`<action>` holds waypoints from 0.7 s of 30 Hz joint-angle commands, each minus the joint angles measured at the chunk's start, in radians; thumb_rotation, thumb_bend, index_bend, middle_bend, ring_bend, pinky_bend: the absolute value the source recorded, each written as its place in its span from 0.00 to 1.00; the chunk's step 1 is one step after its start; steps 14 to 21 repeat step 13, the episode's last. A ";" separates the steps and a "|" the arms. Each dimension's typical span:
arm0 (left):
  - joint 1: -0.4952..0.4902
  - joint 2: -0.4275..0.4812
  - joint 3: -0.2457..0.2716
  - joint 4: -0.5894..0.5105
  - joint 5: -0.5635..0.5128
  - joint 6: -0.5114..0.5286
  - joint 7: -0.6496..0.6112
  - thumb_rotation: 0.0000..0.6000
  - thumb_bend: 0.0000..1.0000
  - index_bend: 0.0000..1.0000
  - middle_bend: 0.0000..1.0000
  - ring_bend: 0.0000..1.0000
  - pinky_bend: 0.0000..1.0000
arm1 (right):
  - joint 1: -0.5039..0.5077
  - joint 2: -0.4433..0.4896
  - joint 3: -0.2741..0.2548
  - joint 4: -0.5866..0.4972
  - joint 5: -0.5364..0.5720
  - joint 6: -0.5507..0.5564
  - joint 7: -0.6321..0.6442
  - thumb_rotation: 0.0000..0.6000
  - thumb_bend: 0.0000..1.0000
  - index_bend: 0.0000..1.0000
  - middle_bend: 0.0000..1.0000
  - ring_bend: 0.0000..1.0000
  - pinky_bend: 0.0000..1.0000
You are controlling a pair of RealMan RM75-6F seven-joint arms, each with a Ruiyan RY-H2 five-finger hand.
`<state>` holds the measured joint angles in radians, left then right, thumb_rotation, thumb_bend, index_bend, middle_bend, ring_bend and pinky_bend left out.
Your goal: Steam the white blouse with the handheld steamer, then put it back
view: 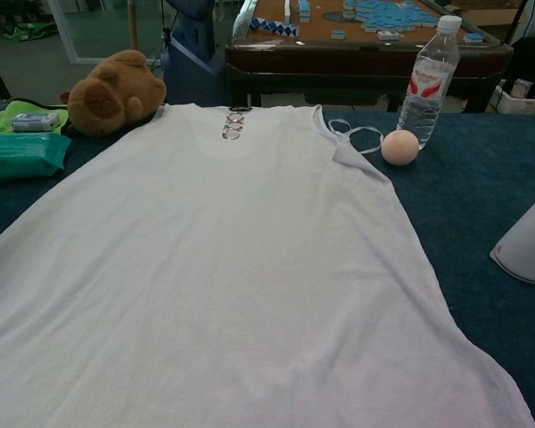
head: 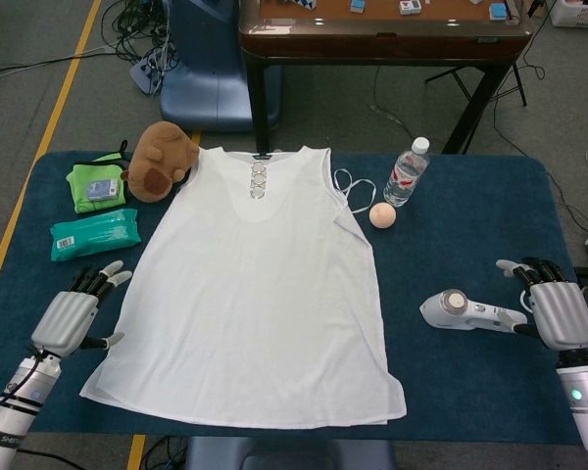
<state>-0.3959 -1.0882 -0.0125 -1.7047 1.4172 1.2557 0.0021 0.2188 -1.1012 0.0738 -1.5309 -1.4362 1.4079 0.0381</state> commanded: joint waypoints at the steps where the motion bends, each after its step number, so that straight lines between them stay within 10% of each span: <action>1: 0.047 -0.017 -0.016 0.015 -0.032 0.062 0.011 1.00 0.14 0.12 0.05 0.08 0.00 | -0.035 0.047 0.005 -0.079 0.033 0.027 -0.071 1.00 0.07 0.28 0.37 0.20 0.19; 21: 0.190 -0.070 0.000 0.035 -0.025 0.228 -0.003 1.00 0.14 0.12 0.05 0.08 0.00 | -0.087 0.079 -0.007 -0.149 0.033 0.061 -0.108 1.00 0.07 0.30 0.38 0.20 0.19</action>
